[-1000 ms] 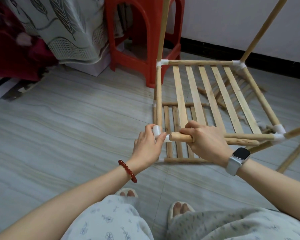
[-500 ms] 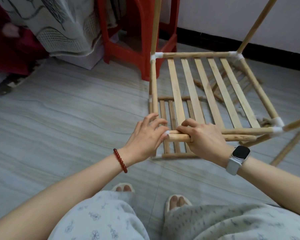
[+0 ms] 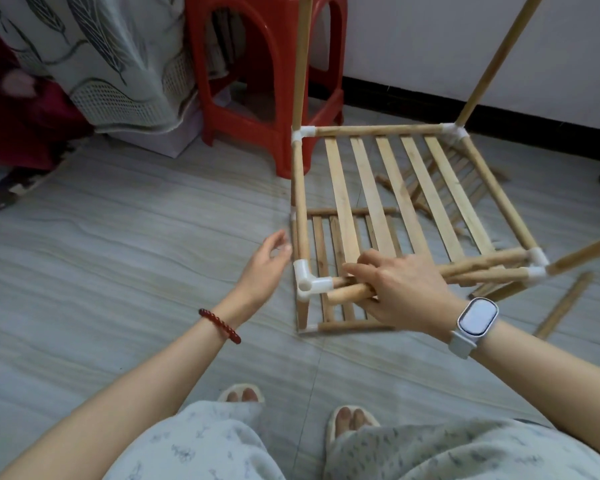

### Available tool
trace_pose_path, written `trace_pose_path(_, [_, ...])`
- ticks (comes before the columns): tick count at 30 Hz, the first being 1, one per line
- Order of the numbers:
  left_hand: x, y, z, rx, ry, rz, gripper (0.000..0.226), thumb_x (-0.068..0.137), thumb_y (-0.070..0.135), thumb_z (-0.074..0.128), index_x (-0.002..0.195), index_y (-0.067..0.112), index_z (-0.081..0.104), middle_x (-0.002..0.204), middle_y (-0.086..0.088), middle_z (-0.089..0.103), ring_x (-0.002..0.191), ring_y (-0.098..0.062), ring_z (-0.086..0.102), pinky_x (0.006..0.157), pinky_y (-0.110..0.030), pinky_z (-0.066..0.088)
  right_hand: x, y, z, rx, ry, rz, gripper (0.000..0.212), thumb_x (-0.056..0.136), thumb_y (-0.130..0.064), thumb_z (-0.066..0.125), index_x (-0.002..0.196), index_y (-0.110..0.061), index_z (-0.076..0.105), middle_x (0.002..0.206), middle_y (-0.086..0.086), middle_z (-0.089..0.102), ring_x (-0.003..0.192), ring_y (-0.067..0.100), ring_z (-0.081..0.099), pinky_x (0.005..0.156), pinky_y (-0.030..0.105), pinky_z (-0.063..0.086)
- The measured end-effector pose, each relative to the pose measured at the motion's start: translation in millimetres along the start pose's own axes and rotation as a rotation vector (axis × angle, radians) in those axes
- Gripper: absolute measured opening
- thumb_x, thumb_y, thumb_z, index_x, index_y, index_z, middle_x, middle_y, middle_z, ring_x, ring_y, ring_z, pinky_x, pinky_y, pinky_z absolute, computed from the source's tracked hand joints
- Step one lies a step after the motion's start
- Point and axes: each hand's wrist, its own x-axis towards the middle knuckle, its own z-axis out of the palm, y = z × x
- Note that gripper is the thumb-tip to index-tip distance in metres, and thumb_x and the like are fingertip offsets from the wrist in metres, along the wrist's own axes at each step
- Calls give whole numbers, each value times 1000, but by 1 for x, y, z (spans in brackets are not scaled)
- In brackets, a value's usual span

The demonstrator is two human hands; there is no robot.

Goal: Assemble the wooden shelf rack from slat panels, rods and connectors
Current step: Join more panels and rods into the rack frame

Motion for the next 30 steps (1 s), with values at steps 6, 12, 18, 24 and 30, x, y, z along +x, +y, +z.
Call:
trace_pose_path(6, [25, 28, -1, -134, -212, -266, 29, 102, 26, 40, 108, 5, 58, 97, -7, 69, 80, -15, 64, 71, -23, 53, 23, -27, 5, -129, 29, -146, 47, 86, -53, 54, 119, -18, 55, 91, -3, 61, 65, 20, 63, 47, 29, 33])
trace_pose_path(12, [33, 33, 4, -29, -251, -269, 27, 103, 26, 37, 94, 10, 57, 77, -2, 69, 69, -11, 65, 63, -26, 53, 31, -30, 11, -117, 69, -123, 25, 81, -43, 65, 80, -18, 64, 65, -5, 60, 50, 19, 59, 46, 25, 24])
trace_pose_path(18, [32, 32, 5, -73, -204, -260, 26, 102, 24, 39, 91, 9, 57, 74, -3, 66, 58, -9, 63, 52, -19, 51, 31, -30, 10, -85, 3, -95, 31, 92, -42, 48, 109, -19, 60, 84, -4, 64, 71, 20, 63, 54, 28, 32])
trace_pose_path(24, [31, 31, 6, -183, -164, -319, 25, 102, 22, 39, 91, 8, 55, 73, -5, 60, 60, -13, 58, 48, -22, 50, 37, -29, 16, -60, -2, -124, 35, 96, -42, 39, 118, -19, 52, 90, -3, 61, 79, 23, 61, 58, 30, 28])
trace_pose_path(30, [24, 24, -3, -261, -296, -390, 33, 102, 35, 36, 107, 8, 54, 81, -6, 69, 71, -16, 67, 59, -27, 54, 24, -14, 15, 49, -13, -130, 42, 91, -47, 38, 128, -30, 47, 97, -9, 59, 79, 15, 60, 58, 27, 33])
